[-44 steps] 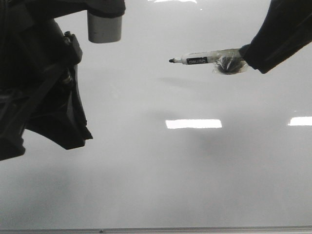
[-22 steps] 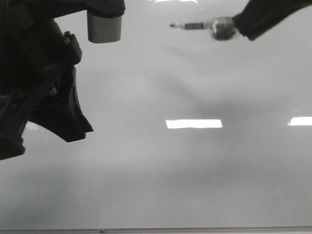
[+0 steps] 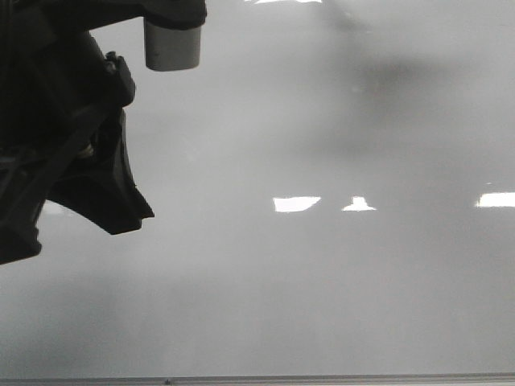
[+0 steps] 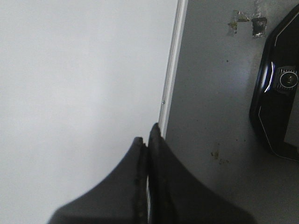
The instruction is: Write number 5 on whiteboard
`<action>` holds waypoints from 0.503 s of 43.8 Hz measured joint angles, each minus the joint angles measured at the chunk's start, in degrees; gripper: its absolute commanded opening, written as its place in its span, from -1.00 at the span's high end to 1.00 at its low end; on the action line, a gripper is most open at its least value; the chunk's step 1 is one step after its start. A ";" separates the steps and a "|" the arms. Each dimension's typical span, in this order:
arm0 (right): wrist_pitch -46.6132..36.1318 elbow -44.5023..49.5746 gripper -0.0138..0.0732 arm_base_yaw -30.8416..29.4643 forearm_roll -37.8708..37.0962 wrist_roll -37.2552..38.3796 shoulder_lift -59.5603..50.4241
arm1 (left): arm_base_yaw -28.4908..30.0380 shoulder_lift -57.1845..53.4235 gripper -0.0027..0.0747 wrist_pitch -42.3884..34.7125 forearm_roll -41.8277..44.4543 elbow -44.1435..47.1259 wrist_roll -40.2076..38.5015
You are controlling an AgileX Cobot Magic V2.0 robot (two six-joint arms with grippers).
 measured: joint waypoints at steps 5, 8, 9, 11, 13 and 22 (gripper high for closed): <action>0.99 -0.49 0.82 0.00 0.00 0.38 1.91 | 0.00 0.00 0.98 0.00 0.00 0.00 0.00; 2.21 -0.49 0.82 0.00 0.00 0.41 2.76 | 0.00 0.00 0.98 0.09 0.00 0.00 0.00; 2.84 -0.49 0.82 0.00 0.00 0.41 2.88 | 0.00 0.00 0.98 0.09 0.00 0.00 0.00; 3.82 -0.49 0.82 0.00 0.00 0.41 3.25 | 0.00 0.00 0.98 0.09 0.00 0.00 0.00; 4.72 -0.49 0.82 0.13 0.00 0.51 3.51 | 0.00 0.00 0.98 0.09 0.00 0.00 0.00; 5.46 3.03 0.82 3.33 -0.18 0.75 4.41 | 0.00 0.00 0.98 0.09 0.00 0.00 0.00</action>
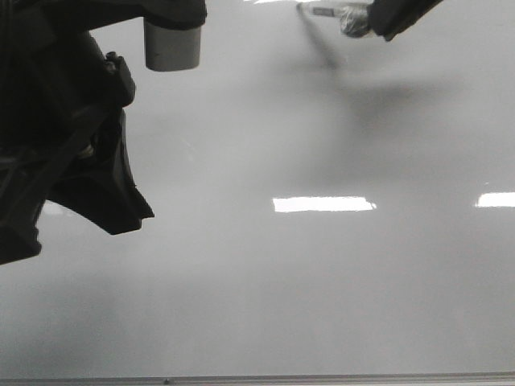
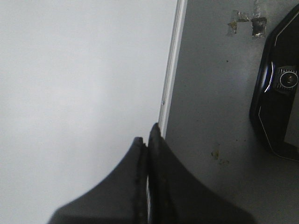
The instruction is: Write number 5 on whiteboard
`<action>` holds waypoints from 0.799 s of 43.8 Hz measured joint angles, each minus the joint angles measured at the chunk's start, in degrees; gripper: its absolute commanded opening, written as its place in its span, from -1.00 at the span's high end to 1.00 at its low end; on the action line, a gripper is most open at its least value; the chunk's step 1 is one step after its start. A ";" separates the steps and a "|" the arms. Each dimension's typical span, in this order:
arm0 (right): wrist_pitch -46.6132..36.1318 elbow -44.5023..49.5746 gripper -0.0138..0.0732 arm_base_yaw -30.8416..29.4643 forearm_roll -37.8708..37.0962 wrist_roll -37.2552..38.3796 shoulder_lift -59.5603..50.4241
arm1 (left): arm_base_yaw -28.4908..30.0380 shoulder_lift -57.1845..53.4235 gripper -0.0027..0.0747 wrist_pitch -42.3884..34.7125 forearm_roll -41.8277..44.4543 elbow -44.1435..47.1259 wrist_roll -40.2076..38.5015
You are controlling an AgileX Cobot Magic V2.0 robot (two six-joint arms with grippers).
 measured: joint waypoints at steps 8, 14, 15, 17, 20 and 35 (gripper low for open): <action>0.00 2.35 0.82 1.25 0.00 1.48 1.13 | 0.00 0.00 0.98 0.00 0.00 0.00 0.00; 0.00 2.45 0.82 1.25 0.00 2.68 1.02 | 0.00 0.00 0.98 0.00 0.00 0.00 0.00; 0.00 2.45 0.82 1.14 0.00 2.84 0.89 | 0.00 0.00 0.98 0.00 0.00 0.00 0.00; 0.14 2.45 0.82 0.78 -0.05 3.55 0.64 | 0.00 0.00 0.98 0.00 0.00 0.00 0.00; 1.01 2.45 0.82 -0.14 -1.03 4.97 0.27 | 0.00 0.00 0.98 0.00 0.00 0.00 0.00; 6.08 6.39 0.82 -3.59 -3.96 7.47 -0.59 | 0.00 0.00 0.98 0.00 0.00 0.00 0.00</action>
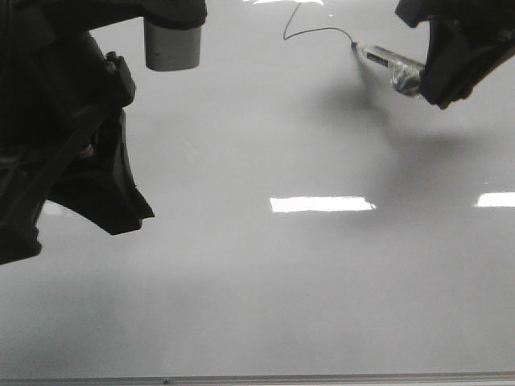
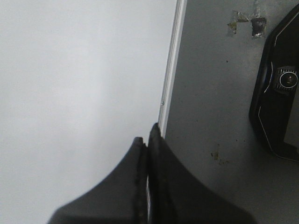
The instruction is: Write number 5 on whiteboard
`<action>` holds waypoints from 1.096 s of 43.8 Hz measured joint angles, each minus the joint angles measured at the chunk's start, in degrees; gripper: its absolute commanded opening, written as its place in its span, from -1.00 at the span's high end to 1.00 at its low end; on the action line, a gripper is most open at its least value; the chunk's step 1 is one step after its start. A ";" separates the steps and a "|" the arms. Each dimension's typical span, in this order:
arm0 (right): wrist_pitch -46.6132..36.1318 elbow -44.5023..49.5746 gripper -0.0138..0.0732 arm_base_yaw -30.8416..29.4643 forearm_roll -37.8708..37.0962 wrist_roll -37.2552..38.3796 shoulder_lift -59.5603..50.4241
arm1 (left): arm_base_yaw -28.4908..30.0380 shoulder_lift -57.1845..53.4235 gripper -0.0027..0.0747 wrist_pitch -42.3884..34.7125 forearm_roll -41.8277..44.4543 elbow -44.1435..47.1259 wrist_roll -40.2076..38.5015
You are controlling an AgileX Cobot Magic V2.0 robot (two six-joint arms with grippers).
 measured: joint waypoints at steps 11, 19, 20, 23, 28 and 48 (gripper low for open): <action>-3.92 4.14 0.82 7.30 2.12 0.18 3.33 | 0.00 0.00 0.98 0.00 -1.10 0.00 0.00; -4.15 0.30 0.82 10.54 3.39 0.51 5.61 | 0.00 0.00 0.98 0.00 -1.19 0.00 0.00; -4.04 -0.17 0.82 10.64 3.39 0.51 5.11 | 0.00 0.00 0.98 0.00 -1.19 0.00 0.00; -3.32 -1.70 0.82 10.64 2.98 0.61 2.53 | 0.00 0.00 0.98 0.00 -1.19 0.00 0.00; -2.45 -5.10 0.82 8.74 2.55 0.73 -0.60 | 0.00 0.00 0.98 0.00 -1.19 0.00 0.00; -2.46 -9.48 0.82 4.26 1.79 0.73 3.09 | 0.00 0.00 0.98 0.00 -1.33 0.00 0.00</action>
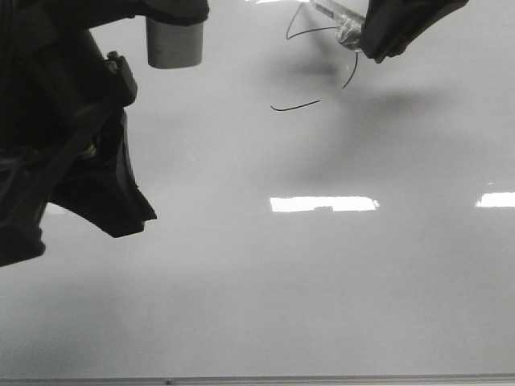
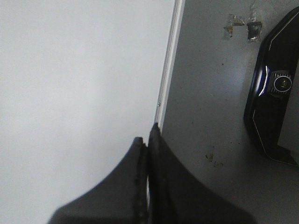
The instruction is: Write number 5 on whiteboard
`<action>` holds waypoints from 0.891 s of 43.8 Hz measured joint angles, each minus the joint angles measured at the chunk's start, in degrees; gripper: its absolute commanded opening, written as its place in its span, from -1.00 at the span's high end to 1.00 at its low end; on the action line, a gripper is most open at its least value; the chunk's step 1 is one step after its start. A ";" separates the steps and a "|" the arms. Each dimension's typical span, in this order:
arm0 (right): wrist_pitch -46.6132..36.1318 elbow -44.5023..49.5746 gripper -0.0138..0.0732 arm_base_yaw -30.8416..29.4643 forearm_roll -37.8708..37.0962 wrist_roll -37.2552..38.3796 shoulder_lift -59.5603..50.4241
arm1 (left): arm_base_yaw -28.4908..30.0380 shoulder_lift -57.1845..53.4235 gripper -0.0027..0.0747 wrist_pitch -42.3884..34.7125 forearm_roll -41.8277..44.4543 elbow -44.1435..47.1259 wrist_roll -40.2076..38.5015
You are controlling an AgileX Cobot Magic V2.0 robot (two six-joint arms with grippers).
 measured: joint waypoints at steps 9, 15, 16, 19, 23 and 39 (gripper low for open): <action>-1.46 -0.59 0.82 0.00 0.00 1.40 1.67 | 0.00 0.00 0.98 0.00 0.00 0.00 0.00; -1.57 -1.33 0.82 0.00 0.00 1.94 2.53 | 0.00 0.00 0.98 0.00 0.00 0.00 0.00; -1.57 -1.31 0.82 0.00 0.00 2.21 2.53 | 0.00 0.00 0.98 0.00 0.00 0.00 0.00; -1.22 -1.31 0.82 -0.38 0.10 3.13 2.53 | 0.00 0.00 0.98 0.00 0.00 0.00 0.00; 0.29 -1.31 0.82 -2.02 0.20 4.42 2.53 | 0.00 0.00 0.98 0.00 0.00 0.00 0.00; 5.15 -1.31 0.82 -6.24 -0.47 -1.97 -5.96 | 0.00 0.00 0.98 0.00 -0.24 0.00 0.00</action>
